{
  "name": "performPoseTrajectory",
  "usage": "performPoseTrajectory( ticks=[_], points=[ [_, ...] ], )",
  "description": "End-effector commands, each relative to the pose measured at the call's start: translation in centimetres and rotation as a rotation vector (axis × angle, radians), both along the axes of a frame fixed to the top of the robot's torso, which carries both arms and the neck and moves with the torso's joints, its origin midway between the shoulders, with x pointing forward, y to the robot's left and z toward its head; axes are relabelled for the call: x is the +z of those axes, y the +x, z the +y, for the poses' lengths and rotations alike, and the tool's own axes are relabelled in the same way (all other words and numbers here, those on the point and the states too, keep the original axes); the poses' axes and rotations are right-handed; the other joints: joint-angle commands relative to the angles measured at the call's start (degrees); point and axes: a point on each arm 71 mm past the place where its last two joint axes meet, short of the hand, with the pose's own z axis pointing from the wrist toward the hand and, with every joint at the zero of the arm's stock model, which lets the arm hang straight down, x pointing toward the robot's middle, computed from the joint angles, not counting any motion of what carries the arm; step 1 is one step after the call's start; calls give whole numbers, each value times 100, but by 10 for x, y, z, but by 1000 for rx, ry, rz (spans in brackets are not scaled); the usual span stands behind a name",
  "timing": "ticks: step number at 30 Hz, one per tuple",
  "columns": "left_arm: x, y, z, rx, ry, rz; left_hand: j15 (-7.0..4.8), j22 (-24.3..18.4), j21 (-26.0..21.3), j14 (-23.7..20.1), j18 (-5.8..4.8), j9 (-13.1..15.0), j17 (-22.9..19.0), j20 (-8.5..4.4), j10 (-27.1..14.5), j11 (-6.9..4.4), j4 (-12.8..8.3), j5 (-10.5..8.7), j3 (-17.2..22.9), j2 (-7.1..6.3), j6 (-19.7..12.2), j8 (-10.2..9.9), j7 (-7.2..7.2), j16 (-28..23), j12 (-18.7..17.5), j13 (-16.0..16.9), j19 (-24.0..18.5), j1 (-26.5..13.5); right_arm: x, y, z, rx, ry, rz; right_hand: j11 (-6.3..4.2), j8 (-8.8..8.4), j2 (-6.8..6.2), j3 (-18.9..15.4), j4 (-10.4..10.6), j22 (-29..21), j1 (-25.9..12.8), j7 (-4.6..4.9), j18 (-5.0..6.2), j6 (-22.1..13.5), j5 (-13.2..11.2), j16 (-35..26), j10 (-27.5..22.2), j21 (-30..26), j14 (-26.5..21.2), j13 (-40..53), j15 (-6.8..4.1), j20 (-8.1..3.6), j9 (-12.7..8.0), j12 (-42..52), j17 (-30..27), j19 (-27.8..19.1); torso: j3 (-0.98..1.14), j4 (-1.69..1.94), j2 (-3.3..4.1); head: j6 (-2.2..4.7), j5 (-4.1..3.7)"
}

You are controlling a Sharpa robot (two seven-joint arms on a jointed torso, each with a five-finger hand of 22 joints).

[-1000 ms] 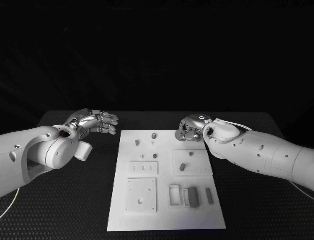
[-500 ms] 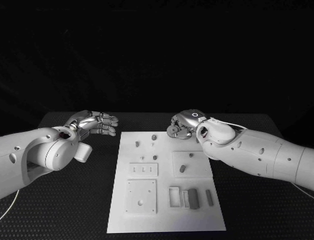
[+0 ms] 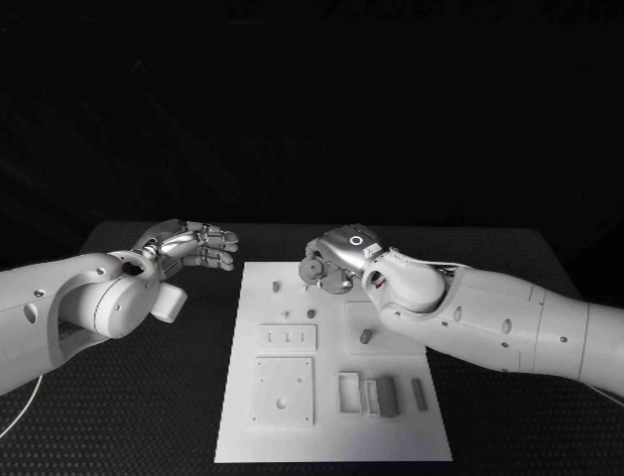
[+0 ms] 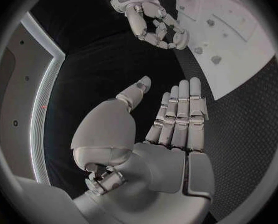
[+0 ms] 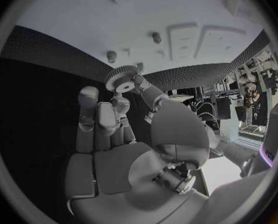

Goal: Assemble the parts on the task board

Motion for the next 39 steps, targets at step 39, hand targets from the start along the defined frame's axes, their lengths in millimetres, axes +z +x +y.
performPoseTrajectory(
  ticks=[39],
  points=[
    [1, 2, -7, -19, -5, -10, 10, 18, -39, 55, 85, -13, 31, -11, 51, 9, -13, -31, 29, -20, 21, -24, 80, -46, -45, -4, 3, -54, -36, 6, 25, -10, -100, 5, -2, -37, -78, 64, 25, 79, 28, 181, 307, 198, 36, 34, 54, 27, 25, -14, -18, -42, -1, -50, 11, 33, -16, 61, -4, -21, 29]
  ],
)
